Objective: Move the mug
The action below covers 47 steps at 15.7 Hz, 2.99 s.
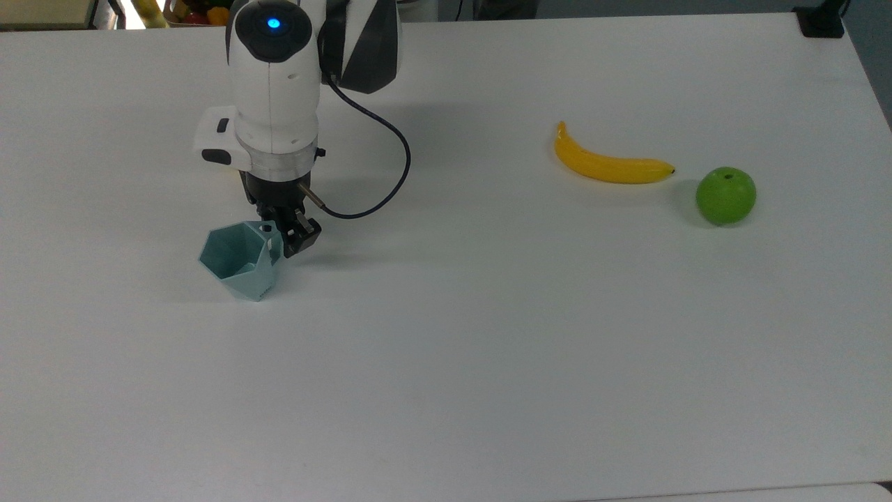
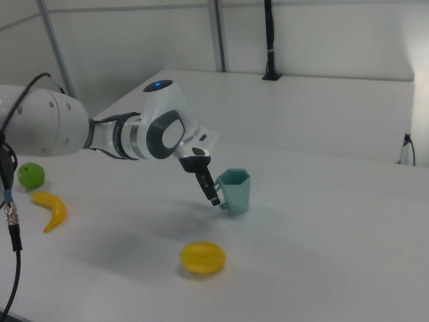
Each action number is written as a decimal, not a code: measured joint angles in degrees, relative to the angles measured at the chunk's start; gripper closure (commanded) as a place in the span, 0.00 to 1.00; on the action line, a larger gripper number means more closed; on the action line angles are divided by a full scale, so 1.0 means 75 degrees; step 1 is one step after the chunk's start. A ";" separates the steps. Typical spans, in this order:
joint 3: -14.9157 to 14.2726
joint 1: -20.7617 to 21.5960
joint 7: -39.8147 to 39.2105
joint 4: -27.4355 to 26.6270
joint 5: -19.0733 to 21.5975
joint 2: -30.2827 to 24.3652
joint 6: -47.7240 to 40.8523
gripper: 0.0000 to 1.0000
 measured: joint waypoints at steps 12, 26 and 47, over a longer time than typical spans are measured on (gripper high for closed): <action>0.0342 0.0056 -0.0180 -0.0093 -0.0717 -0.0155 0.0015 0.95; 0.2016 0.0255 -0.3669 -0.2989 -0.0745 -0.2393 -0.0135 0.87; 0.2180 0.0260 -0.4133 -0.0516 -0.0471 -0.2631 -0.4327 0.00</action>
